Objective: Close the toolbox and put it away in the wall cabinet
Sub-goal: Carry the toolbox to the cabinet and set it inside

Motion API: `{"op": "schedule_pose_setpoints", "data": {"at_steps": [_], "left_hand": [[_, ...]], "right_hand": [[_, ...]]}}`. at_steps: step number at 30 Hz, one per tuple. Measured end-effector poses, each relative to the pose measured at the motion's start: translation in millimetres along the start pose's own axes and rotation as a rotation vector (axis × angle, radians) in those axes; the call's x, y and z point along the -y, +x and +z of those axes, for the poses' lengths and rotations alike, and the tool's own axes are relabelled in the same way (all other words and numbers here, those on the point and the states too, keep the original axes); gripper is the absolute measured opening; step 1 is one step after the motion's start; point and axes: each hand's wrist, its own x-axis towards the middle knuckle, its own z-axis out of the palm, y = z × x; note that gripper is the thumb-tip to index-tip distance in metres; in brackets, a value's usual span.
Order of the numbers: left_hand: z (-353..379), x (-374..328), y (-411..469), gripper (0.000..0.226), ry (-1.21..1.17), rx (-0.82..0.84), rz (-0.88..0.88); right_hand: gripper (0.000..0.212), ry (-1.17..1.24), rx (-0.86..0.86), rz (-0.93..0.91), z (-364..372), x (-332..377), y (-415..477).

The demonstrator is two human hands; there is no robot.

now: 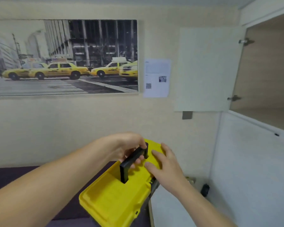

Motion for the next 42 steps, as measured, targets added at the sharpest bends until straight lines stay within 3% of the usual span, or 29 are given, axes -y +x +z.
{"op": "schedule_pose_setpoints", "data": {"at_steps": [12,21,23,30,37,42], "left_hand": [[175,-262,138,0.024,0.146,0.183,0.185],[247,-445,230,0.027,0.158,0.313,0.349],[270,-532,308,0.025,0.219,0.408,0.450],[299,-582,346,0.023,0.230,0.481,0.515],[349,-687,455,0.024,0.281,0.603,0.569],[393,-732,489,0.023,0.300,0.701,0.598]], "right_hand": [[0.067,-0.179,-0.175,0.090,-229,-220,95],[0.058,-0.223,-0.314,0.196,-381,-317,186],[0.059,-0.271,-0.425,0.249,-420,-375,252],[0.062,-0.310,-0.474,0.374,-447,-425,279],[0.060,-0.387,-0.657,0.602,-480,-493,349],[0.073,-0.542,-0.690,0.549,-468,-497,340]]}}
